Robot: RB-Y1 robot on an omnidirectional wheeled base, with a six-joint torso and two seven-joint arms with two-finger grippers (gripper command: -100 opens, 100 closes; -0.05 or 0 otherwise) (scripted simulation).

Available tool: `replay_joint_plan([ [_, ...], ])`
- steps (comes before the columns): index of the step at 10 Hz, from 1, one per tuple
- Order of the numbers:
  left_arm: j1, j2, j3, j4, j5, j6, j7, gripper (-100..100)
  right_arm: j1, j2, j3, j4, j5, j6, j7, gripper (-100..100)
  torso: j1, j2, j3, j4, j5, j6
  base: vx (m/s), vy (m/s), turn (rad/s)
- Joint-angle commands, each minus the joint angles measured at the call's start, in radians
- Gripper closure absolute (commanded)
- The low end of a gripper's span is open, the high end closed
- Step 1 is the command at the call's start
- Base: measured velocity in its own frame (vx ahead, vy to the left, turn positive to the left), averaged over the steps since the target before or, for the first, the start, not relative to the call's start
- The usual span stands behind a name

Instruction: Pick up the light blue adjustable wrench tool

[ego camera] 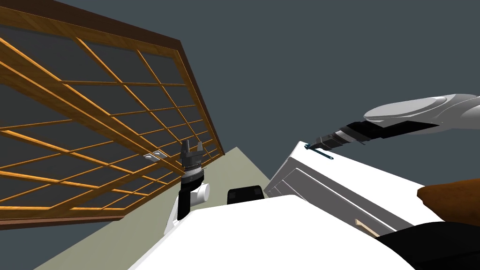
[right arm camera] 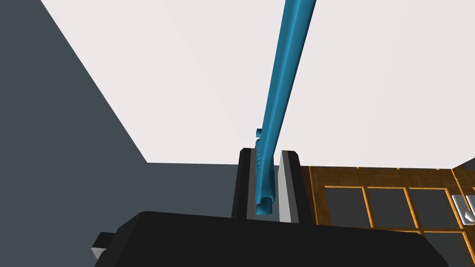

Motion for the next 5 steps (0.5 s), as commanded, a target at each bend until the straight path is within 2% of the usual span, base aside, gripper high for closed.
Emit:
replay_joint_plan([
  [1,0.0,0.0,0.0,0.0,0.0,0.0,0.0,0,0.0,0.0,0.0,0.0,0.0,0.0,0.0,100,0.0,0.0,0.0,0.0,0.0,0.0,0.0,0.0,0.0],
  [2,0.0,0.0,0.0,0.0,0.0,0.0,0.0,0,0.0,0.0,0.0,0.0,0.0,0.0,0.0,100,0.0,0.0,0.0,0.0,0.0,0.0,0.0,0.0,0.0],
  [3,0.0,0.0,0.0,0.0,0.0,0.0,0.0,0,0.0,0.0,0.0,0.0,0.0,0.0,0.0,0,0.0,0.0,0.0,0.0,0.0,0.0,0.0,0.0,0.0],
  [4,0.0,0.0,0.0,0.0,0.0,0.0,0.0,0,-0.02,-0.029,-0.002,-0.003,-0.009,-0.019,-0.018,100,0.0,0.0,0.0,0.0,0.0,0.0,-0.041,-0.036,-0.1],
  [5,0.0,0.0,0.0,0.0,0.0,0.0,0.0,0,-0.01,-0.029,-0.002,-0.003,-0.009,-0.019,-0.018,100,-0.002,0.002,0.001,0.001,0.0,0.001,-0.038,-0.045,-0.056],
])
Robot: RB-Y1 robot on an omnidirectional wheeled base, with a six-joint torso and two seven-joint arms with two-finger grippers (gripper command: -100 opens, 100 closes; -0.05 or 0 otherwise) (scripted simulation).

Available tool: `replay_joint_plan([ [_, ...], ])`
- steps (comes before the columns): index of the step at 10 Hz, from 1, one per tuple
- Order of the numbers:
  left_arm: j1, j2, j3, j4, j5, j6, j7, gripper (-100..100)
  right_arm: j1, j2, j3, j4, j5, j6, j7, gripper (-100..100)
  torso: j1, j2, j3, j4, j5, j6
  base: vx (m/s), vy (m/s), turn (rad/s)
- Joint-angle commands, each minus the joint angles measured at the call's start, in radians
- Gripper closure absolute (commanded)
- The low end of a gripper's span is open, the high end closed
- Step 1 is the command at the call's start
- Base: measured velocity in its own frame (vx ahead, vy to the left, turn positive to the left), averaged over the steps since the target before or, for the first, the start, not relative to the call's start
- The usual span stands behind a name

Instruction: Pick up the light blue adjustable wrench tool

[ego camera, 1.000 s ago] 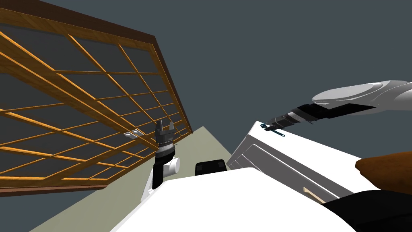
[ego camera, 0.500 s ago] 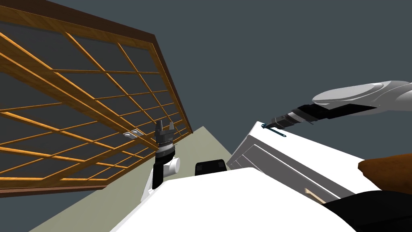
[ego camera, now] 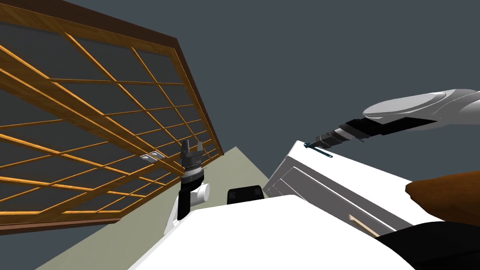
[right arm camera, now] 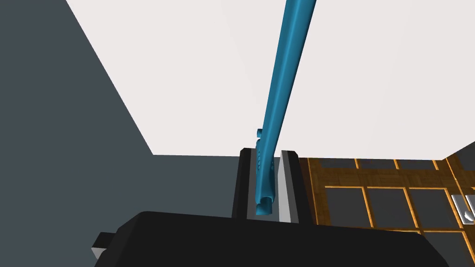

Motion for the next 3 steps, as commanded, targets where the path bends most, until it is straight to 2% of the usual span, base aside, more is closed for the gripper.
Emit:
replay_joint_plan([
  [1,0.0,0.0,0.0,0.0,0.0,0.0,0.0,0,-0.029,-0.003,0.023,-0.011,0.001,0.004,-0.007,100,0.0,0.0,0.0,0.0,0.0,0.0,-0.013,-0.021,0.001],
  [2,0.0,0.0,0.0,0.0,0.0,0.0,0.0,0,-0.012,-0.003,0.011,-0.006,-0.001,0.002,-0.005,100,0.001,-0.001,-0.001,0.0,0.0,0.0,-0.004,-0.006,0.002],
  [3,0.0,0.0,0.0,0.0,0.0,0.0,0.0,0,-0.013,-0.003,0.011,-0.006,-0.001,0.002,-0.005,0,0.001,-0.002,-0.001,-0.001,0.0,-0.001,0.0,0.0,0.0],
])
